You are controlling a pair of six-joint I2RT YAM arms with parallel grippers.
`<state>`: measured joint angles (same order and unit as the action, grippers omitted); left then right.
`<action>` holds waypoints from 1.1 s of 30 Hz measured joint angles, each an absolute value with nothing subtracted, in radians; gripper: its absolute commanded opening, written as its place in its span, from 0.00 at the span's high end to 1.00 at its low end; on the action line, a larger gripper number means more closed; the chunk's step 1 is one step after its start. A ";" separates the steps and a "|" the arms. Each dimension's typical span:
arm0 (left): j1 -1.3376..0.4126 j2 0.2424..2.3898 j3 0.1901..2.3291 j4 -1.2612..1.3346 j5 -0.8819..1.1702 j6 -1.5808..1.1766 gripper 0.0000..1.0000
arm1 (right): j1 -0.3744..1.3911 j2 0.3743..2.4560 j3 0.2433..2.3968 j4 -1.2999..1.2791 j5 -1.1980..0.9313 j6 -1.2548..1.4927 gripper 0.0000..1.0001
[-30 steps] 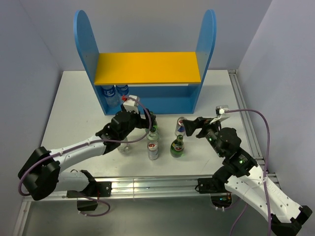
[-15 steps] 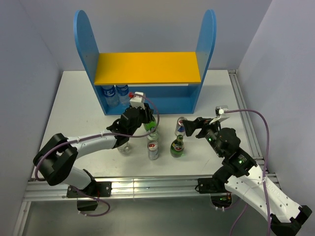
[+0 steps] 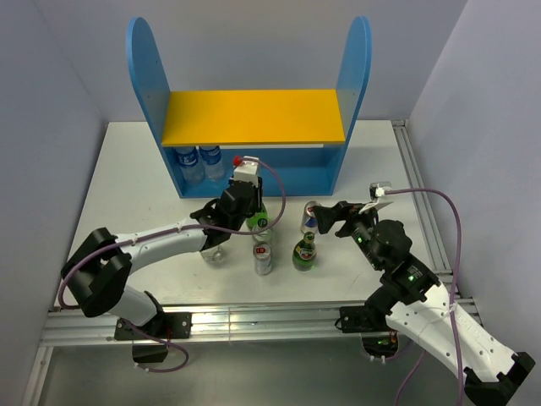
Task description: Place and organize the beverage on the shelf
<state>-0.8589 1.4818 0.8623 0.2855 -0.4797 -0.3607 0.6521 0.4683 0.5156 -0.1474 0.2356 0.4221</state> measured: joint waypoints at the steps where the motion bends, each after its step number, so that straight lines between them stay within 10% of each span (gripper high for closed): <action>1: -0.862 1.480 0.879 0.249 -0.492 -0.356 1.00 | 0.652 0.468 0.516 -0.146 0.236 0.422 0.00; 33: -0.583 1.490 1.938 -0.255 -0.690 -0.038 1.00 | 0.652 0.387 0.497 -0.131 0.226 0.434 0.00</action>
<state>-0.5831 1.4902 1.9377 -0.2550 -0.6895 -0.0380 0.6521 0.3874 0.4969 -0.1310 0.2260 0.4335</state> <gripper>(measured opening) 0.372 0.999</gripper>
